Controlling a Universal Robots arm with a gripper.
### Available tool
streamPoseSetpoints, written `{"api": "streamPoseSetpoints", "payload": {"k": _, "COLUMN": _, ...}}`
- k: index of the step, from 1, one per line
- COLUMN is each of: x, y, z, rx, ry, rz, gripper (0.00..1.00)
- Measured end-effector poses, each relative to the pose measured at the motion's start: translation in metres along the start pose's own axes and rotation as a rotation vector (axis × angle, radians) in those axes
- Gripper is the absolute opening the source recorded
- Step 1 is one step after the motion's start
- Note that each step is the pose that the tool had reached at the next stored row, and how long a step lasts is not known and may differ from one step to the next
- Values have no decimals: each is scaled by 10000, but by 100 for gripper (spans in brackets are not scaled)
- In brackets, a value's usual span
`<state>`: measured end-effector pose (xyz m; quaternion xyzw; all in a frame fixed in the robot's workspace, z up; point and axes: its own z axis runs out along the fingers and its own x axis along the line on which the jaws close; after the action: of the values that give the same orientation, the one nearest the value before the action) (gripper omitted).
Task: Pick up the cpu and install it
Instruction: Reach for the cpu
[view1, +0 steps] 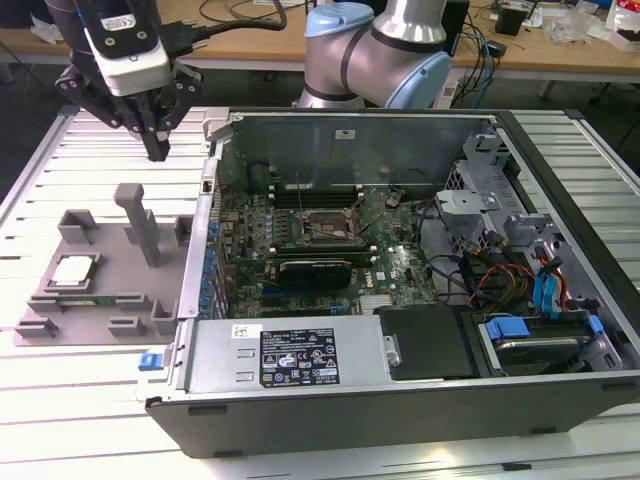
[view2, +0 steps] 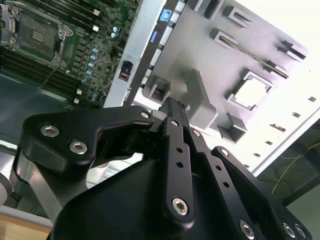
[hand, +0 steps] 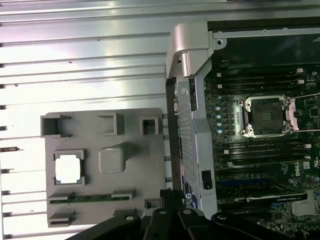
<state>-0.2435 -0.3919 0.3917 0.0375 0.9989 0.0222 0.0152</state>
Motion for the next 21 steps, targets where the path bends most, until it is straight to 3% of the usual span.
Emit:
{"api": "streamPoseSetpoints", "payload": {"k": 8, "x": 179, "y": -15, "z": 39, "rx": -1, "ry": -5, "rz": -1, "gripper": 11}}
{"api": "streamPoseSetpoints", "payload": {"k": 21, "x": 345, "y": -30, "z": 81, "rx": 0, "ry": -6, "rz": 0, "gripper": 11}}
